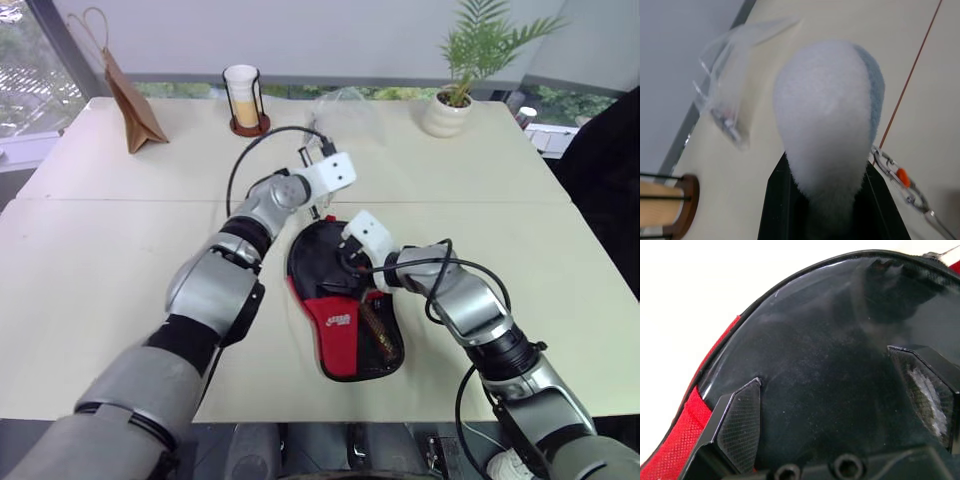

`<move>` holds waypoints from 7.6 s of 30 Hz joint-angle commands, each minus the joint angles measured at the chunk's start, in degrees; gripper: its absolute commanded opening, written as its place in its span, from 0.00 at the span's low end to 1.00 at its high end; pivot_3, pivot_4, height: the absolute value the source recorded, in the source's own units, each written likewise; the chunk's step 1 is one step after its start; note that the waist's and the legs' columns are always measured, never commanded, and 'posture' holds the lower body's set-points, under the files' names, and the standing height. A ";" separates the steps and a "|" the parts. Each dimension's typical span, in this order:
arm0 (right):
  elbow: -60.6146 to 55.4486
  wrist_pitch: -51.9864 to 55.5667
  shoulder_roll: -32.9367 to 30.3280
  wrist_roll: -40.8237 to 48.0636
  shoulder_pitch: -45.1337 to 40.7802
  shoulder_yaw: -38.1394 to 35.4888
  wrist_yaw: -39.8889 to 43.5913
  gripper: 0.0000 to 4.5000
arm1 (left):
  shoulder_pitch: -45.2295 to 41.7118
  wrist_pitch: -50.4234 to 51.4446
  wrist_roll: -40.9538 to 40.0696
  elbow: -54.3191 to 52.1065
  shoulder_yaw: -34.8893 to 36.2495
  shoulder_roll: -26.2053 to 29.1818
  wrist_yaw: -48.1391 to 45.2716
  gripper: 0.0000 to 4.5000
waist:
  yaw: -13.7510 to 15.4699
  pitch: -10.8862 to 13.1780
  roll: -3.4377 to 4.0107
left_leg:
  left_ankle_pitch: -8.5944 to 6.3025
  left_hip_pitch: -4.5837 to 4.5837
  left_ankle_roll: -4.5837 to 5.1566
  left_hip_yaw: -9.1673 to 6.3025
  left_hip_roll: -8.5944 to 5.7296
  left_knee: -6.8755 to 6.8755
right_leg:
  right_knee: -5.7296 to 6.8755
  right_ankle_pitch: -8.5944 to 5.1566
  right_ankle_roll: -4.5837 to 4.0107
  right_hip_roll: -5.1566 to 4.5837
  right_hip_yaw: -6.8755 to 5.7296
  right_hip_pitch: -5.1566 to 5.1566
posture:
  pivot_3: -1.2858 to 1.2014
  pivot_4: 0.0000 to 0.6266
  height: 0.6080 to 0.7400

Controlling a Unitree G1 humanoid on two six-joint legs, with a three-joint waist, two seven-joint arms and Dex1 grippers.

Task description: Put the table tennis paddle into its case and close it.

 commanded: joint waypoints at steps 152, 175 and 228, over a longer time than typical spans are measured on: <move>-15.20 -5.06 -34.96 1.12 18.64 -21.59 21.93 0.00 | 36.04 8.39 -20.31 -47.25 -7.91 12.39 -41.24 1.00 | 0.42 -0.10 0.40 | 0.05 -0.44 0.06 -0.12 -0.07 0.05 | -0.03 0.05 0.01 -0.01 -0.03 -0.31 | 0.52 0.24 0.96; -25.19 -13.03 -39.15 5.22 27.84 -20.91 18.04 0.00 | 36.93 9.35 -20.39 -47.75 -8.42 12.34 -40.72 1.00 | 0.43 -0.15 0.36 | 0.05 -0.33 0.06 -0.26 -0.12 0.05 | -0.16 0.01 -0.01 -0.01 -0.04 -0.12 | 0.52 0.24 0.96; -40.96 42.69 -26.60 26.02 37.74 -35.49 5.78 0.00 | 37.12 9.21 -19.58 -46.57 -9.88 12.34 -39.36 1.00 | 0.59 -0.98 0.19 | -0.03 0.11 0.13 -1.01 0.00 -0.10 | -0.95 0.00 -0.06 -0.07 -0.61 0.90 | 0.52 0.24 0.96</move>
